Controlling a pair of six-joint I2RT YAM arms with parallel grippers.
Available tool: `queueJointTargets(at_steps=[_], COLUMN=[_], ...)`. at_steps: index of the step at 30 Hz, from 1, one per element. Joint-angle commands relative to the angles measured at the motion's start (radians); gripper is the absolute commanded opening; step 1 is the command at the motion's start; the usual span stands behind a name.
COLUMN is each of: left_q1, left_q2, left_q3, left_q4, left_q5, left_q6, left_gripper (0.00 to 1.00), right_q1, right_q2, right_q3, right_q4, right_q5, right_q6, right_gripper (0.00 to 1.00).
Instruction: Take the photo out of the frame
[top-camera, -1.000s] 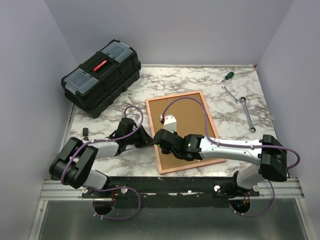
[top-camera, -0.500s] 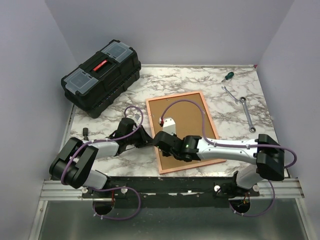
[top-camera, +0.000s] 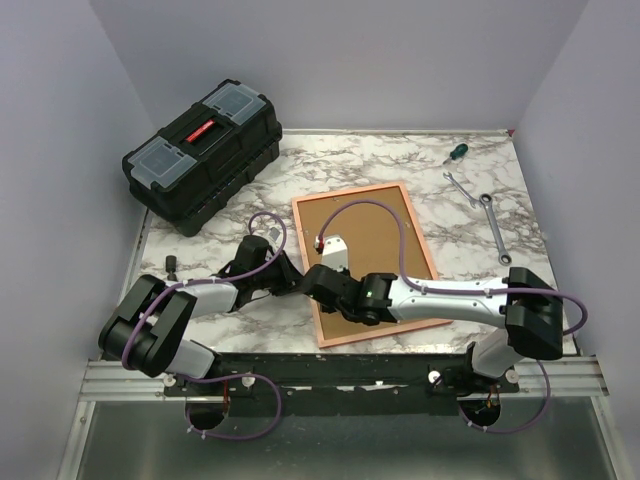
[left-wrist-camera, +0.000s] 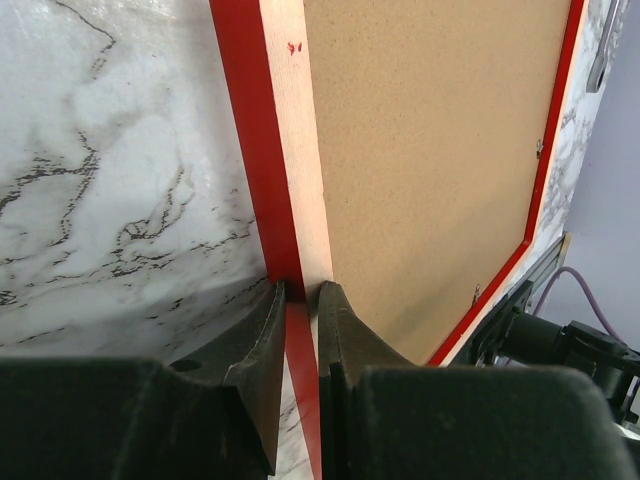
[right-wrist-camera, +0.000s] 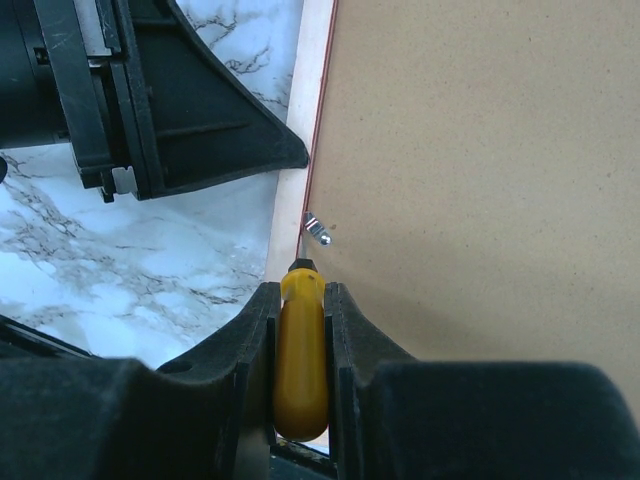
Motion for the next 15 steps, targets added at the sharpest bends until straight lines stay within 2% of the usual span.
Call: queueJointTargets(at_steps=[1,9,15], left_q1=[0.0,-0.001,-0.001], left_q2=[0.056,0.064,0.066], left_q3=[-0.066,-0.064,-0.066], left_q4=[-0.211,-0.208,-0.206], left_q5=[-0.104,-0.104,-0.1], left_q6=[0.063,0.064,0.062], left_gripper=[0.0,0.0,0.0], right_q1=[0.003,0.004,0.002], right_q2=[0.059,0.007,0.048], right_q3=[0.028,0.01,0.052], right_q4=[-0.074,-0.095,-0.088], right_q5=[0.079,0.116,0.137], right_q6=[0.009,0.032,0.018], right_gripper=[0.01,0.0,0.0])
